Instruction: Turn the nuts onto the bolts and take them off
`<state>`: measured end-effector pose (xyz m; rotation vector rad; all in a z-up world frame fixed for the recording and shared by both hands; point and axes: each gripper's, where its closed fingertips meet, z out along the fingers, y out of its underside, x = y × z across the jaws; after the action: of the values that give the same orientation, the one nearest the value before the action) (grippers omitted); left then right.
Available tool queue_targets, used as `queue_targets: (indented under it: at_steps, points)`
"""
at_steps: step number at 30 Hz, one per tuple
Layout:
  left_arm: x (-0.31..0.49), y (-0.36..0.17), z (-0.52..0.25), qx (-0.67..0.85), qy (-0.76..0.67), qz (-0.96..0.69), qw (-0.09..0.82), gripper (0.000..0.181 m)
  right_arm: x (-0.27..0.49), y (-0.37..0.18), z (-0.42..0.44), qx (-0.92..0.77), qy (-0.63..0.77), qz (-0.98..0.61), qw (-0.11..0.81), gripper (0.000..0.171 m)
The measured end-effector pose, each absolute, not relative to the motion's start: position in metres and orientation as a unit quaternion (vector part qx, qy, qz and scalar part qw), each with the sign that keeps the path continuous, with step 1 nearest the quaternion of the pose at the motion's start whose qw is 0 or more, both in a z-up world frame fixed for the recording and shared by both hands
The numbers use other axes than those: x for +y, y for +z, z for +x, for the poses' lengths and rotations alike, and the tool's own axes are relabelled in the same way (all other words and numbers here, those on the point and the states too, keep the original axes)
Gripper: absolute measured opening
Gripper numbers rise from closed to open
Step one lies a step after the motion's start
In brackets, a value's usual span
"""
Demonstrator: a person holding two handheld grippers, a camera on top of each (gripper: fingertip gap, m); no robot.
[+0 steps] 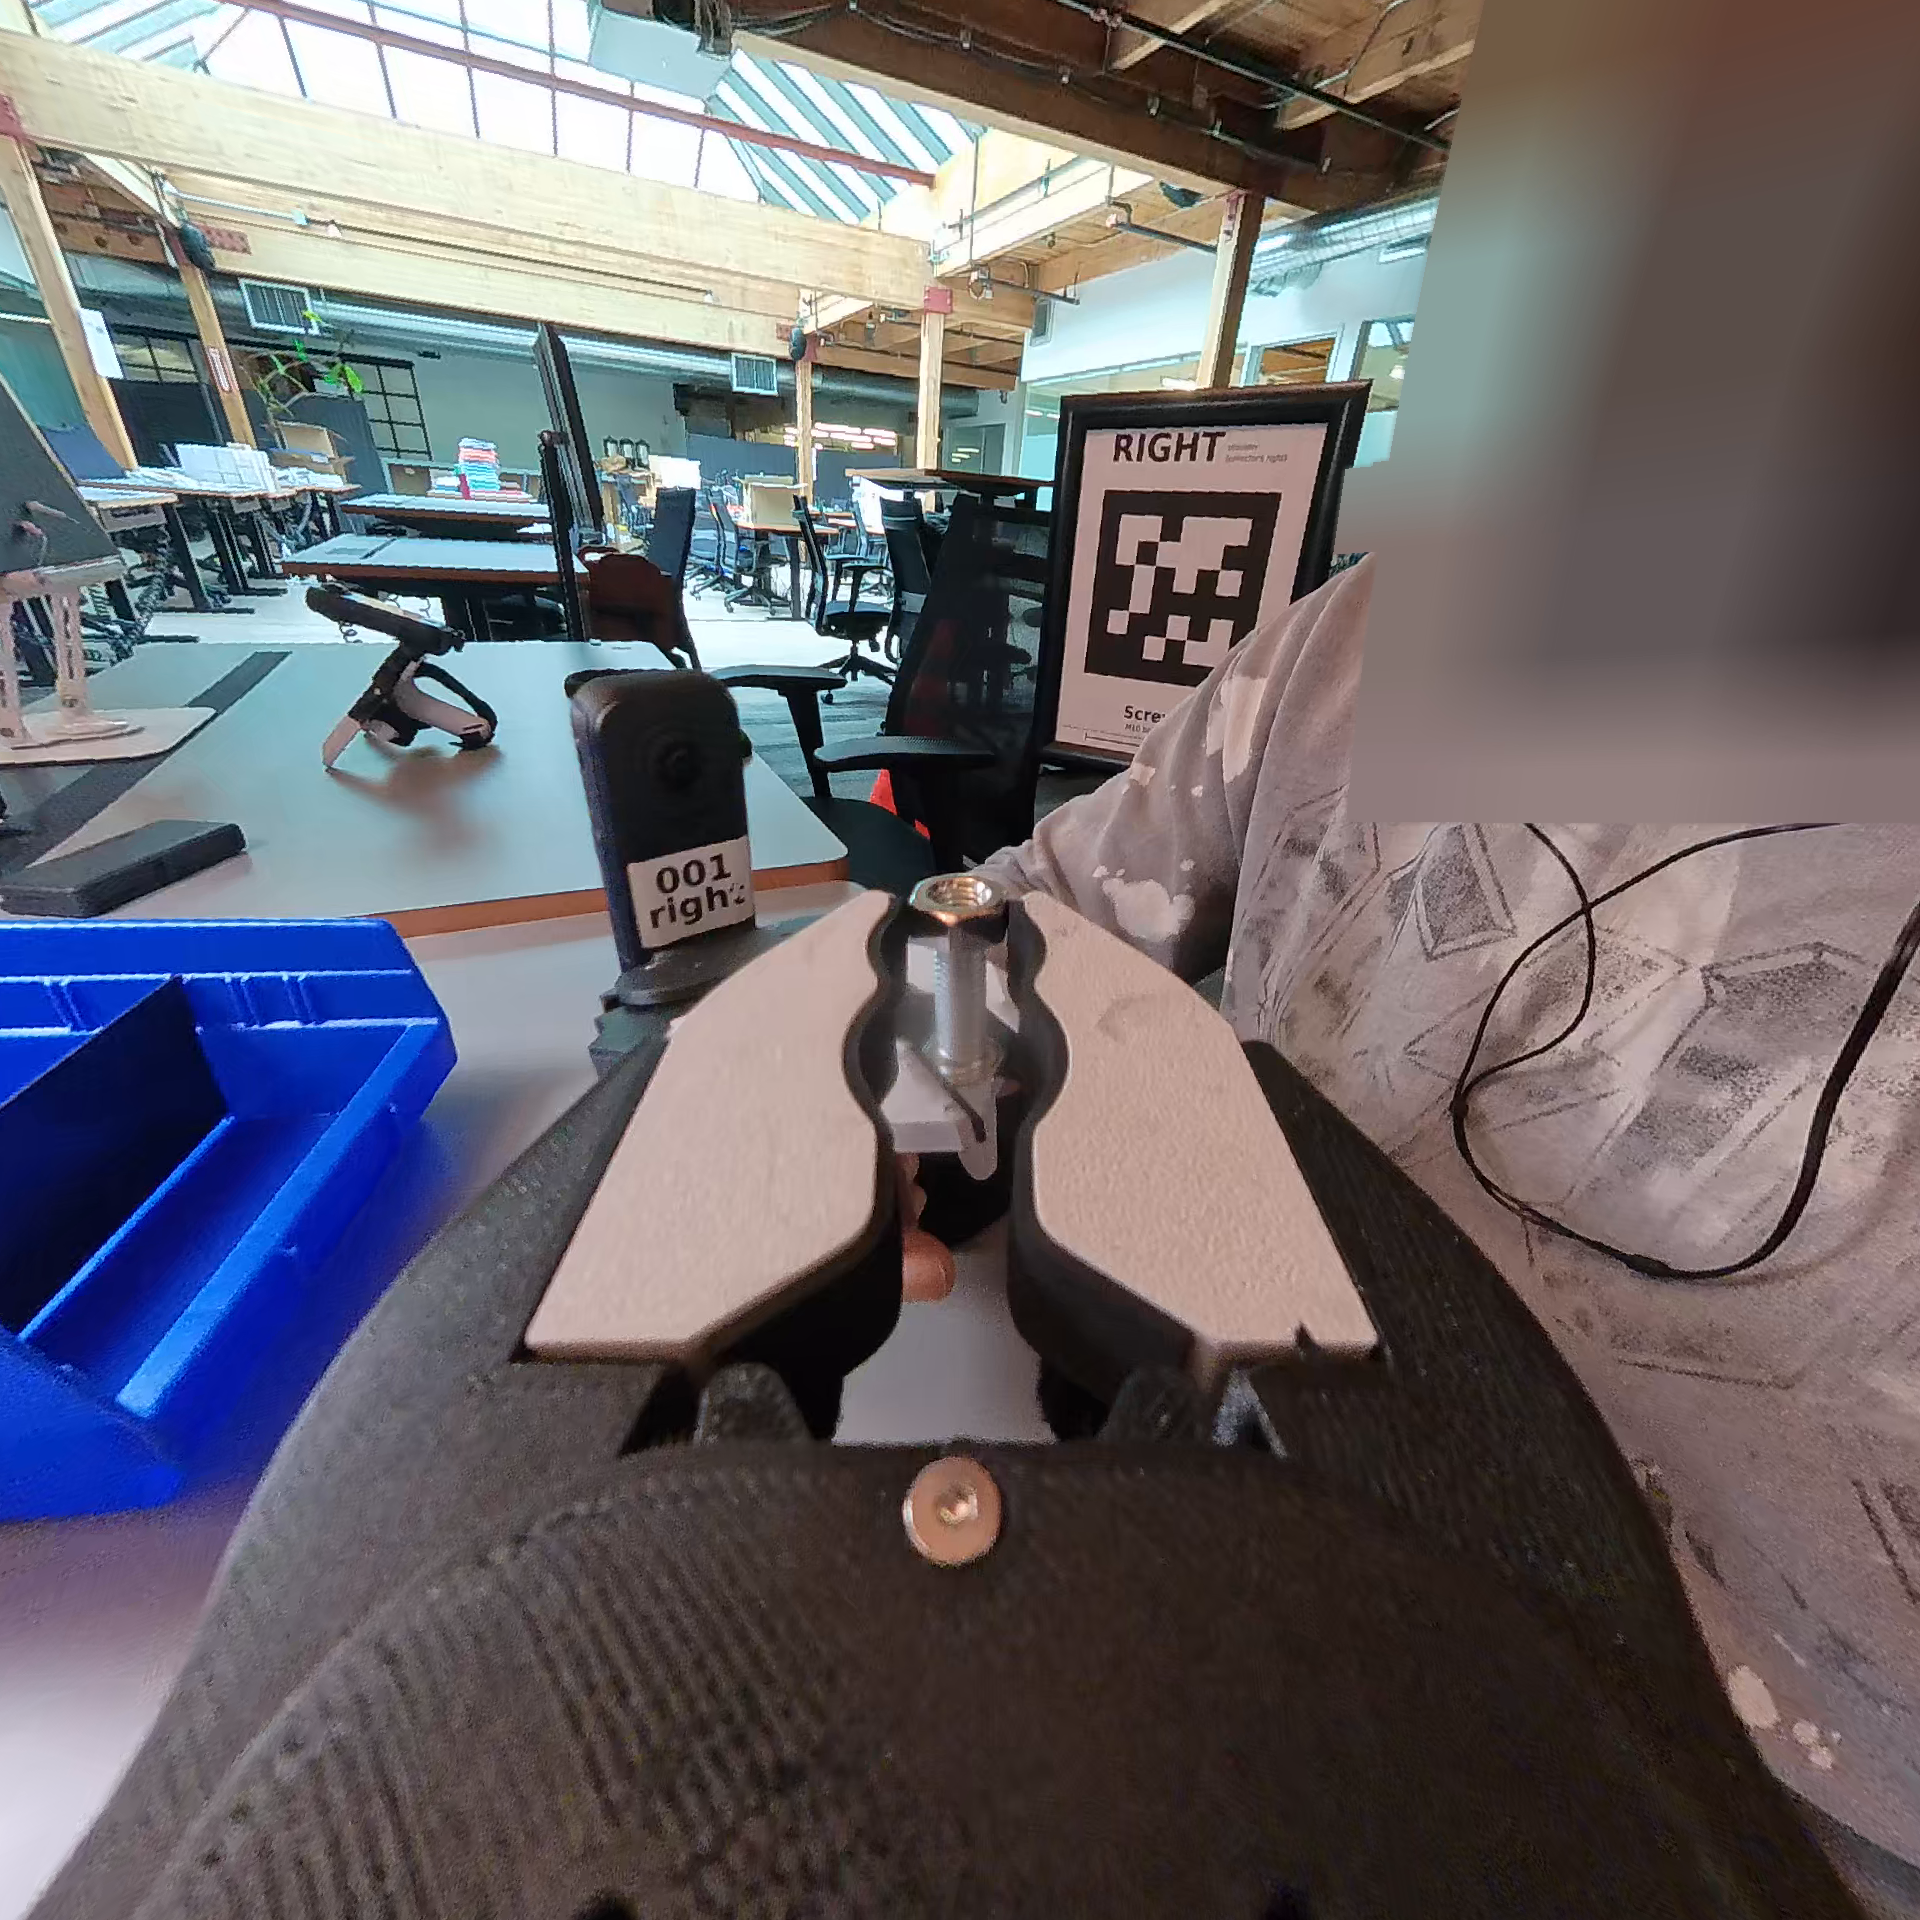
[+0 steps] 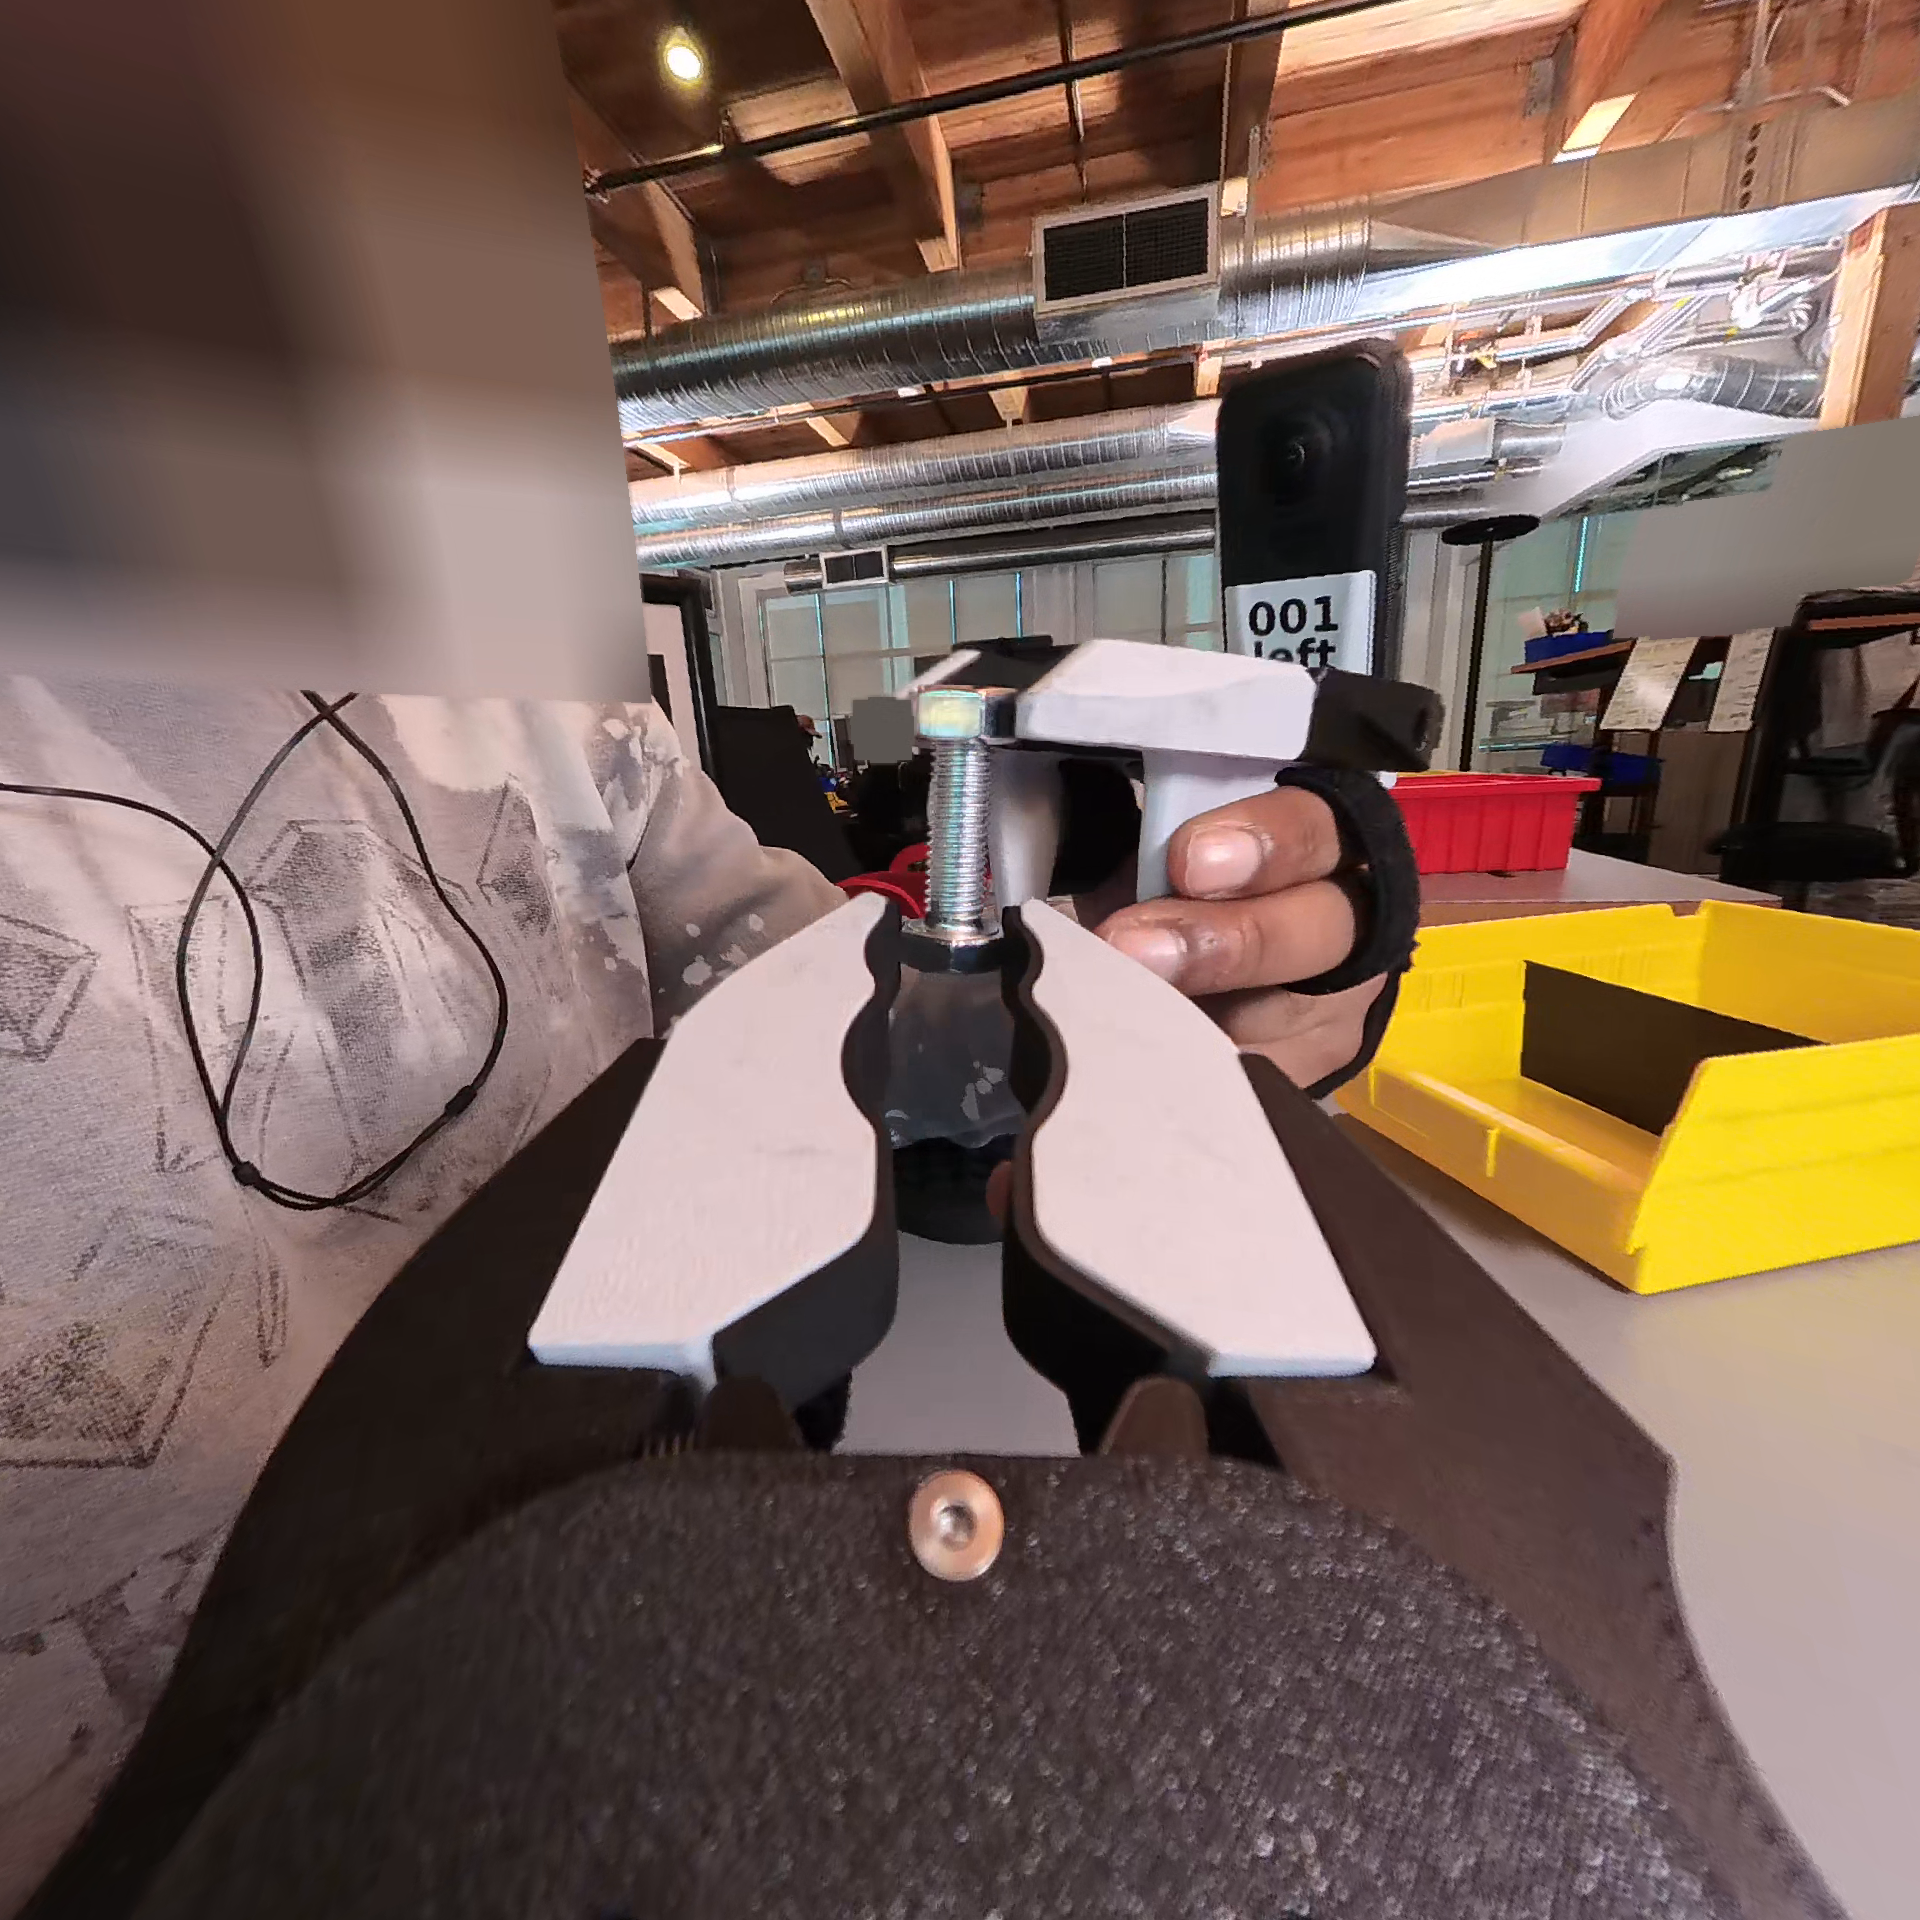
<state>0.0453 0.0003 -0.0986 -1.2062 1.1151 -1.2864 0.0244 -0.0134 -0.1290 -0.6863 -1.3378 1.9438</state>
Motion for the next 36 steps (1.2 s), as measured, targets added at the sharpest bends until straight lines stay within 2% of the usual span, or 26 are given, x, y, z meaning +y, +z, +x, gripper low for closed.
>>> queue_targets:
  at_steps: [3,9,17,23,29,33,36]
  points:
    - [0.015,-0.101,0.036,0.447,-0.506,-0.524,0.519,0.012,-0.012,-0.125,0.028,-0.506,0.751,-0.255,0.34,0.019]
    - [0.031,-0.102,0.022,0.424,-0.478,-0.544,0.545,0.015,-0.002,-0.12,0.027,-0.495,0.739,-0.266,0.372,0.018]
    - [0.077,-0.086,0.005,0.333,-0.381,-0.61,0.61,0.028,0.073,-0.122,-0.006,-0.423,0.623,-0.399,0.523,0.018]
    - [0.109,-0.055,-0.025,0.258,-0.317,-0.632,0.659,0.035,0.103,-0.088,-0.039,-0.395,0.55,-0.428,0.599,0.018]
    - [0.106,-0.042,-0.045,0.234,-0.295,-0.617,0.691,0.027,0.102,-0.064,-0.06,-0.379,0.551,-0.417,0.616,0.019]
    - [0.104,-0.046,-0.054,0.233,-0.324,-0.618,0.677,0.033,0.094,-0.065,-0.057,-0.392,0.574,-0.384,0.609,0.018]
    - [0.103,-0.048,-0.05,0.244,-0.318,-0.611,0.683,0.026,0.094,-0.066,-0.05,-0.384,0.601,-0.368,0.596,0.018]
